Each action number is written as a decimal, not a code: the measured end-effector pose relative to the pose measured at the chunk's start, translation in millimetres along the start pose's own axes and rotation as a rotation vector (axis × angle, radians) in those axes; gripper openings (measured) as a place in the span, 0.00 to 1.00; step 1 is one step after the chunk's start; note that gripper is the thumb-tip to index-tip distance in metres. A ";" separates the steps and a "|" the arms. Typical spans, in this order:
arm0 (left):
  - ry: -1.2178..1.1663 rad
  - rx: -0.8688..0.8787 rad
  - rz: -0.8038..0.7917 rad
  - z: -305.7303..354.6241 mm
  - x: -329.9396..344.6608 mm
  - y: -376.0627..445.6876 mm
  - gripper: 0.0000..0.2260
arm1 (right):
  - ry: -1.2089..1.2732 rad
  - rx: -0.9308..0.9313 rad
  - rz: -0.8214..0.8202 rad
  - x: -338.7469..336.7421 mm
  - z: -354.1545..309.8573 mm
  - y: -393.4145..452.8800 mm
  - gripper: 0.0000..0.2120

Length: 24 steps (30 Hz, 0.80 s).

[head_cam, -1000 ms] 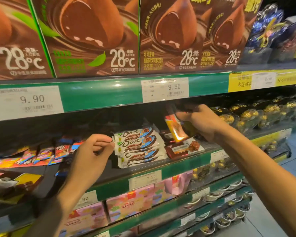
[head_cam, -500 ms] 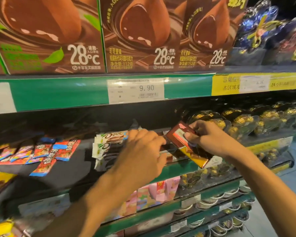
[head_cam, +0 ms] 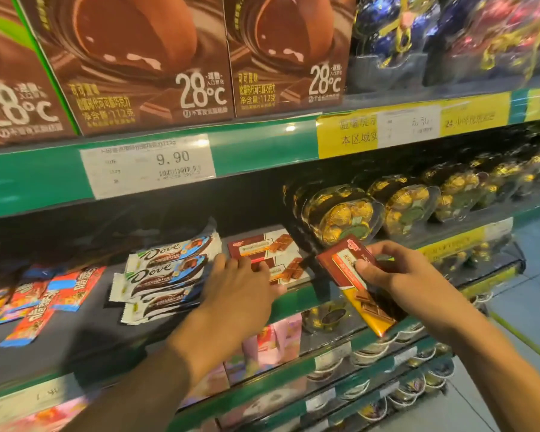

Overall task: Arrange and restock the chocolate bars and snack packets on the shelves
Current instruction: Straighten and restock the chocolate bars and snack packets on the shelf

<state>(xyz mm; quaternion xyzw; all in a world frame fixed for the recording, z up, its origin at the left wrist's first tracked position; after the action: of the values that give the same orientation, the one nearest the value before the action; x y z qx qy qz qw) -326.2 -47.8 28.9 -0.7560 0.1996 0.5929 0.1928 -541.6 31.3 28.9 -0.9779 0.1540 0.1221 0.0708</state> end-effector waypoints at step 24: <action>-0.227 -0.465 -0.024 26.1 -14.2 32.2 0.17 | 0.213 0.096 -0.051 1.2 23.4 -0.9 0.07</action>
<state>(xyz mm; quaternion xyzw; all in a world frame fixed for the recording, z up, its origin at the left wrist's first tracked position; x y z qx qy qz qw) -367.7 -60.2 35.2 -0.7108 0.0258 0.7017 0.0421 -545.2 35.9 6.2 -0.9845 0.1414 0.0084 0.1036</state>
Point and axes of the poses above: each hand's wrist, its own y-axis towards the middle knuckle, its own x-axis out of the palm, z = x × y, the point moved 3 cm from there along y, towards the middle knuckle, and after that the axes turned 1 degree about x, right-handed, at the moved point
